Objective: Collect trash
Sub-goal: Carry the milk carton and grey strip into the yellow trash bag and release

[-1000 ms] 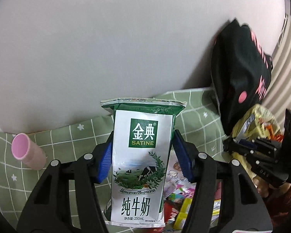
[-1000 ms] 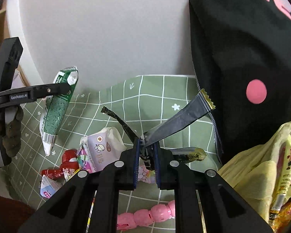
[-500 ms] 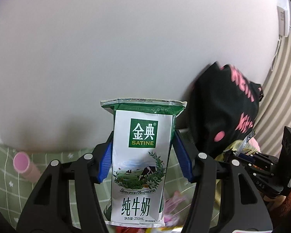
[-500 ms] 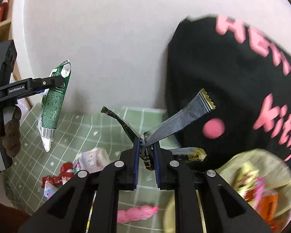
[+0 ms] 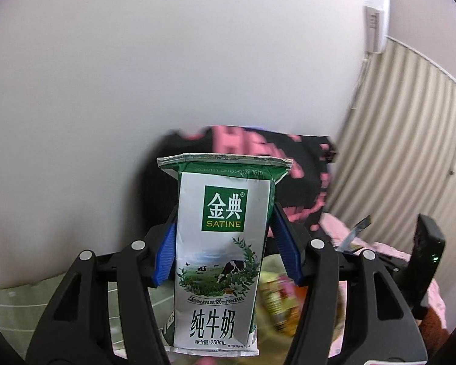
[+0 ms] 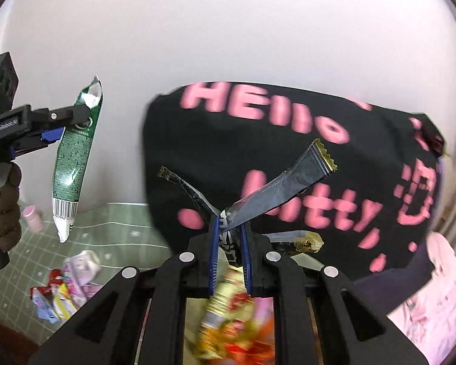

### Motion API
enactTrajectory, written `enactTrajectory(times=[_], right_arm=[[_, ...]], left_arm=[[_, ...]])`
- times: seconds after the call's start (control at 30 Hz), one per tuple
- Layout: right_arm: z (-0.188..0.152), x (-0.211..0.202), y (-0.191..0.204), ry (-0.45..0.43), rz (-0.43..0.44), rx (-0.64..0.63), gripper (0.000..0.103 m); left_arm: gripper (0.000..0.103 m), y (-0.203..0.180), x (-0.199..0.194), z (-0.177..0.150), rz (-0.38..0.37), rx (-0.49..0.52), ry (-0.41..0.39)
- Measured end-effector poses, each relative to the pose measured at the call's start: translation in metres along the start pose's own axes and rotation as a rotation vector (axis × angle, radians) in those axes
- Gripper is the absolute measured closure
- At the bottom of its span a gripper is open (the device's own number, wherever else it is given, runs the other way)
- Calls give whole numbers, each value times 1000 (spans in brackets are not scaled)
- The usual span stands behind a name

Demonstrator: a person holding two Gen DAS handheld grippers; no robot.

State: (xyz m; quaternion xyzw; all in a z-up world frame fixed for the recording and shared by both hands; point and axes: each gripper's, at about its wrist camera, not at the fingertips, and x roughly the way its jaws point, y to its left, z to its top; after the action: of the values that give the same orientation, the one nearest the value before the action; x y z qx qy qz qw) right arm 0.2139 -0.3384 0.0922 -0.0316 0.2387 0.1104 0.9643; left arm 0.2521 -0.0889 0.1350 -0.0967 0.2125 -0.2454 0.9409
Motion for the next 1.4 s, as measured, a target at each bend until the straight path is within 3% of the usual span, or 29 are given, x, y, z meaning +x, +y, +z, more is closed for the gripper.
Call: enactTrajectory(times=[0.3, 0.43, 0.67, 0.9, 1.13, 1.4], right_arm=[[-18, -42, -72, -16, -135, 93, 89], [-28, -41, -87, 7, -144, 131, 89], [-45, -6, -83, 72, -40, 169, 89], [-76, 26, -59, 200, 38, 139, 89], [-84, 38, -56, 253, 35, 117, 89], [-87, 40, -53, 271, 9, 105, 89]], left_arm=[[48, -62, 42, -8, -202, -19, -22], [48, -76, 58, -23, -255, -25, 11], [48, -80, 105, -51, -250, -40, 75], [50, -59, 128, -96, -180, -19, 268], [53, -63, 129, -104, -168, 74, 386], [53, -66, 153, -122, -171, 94, 497]])
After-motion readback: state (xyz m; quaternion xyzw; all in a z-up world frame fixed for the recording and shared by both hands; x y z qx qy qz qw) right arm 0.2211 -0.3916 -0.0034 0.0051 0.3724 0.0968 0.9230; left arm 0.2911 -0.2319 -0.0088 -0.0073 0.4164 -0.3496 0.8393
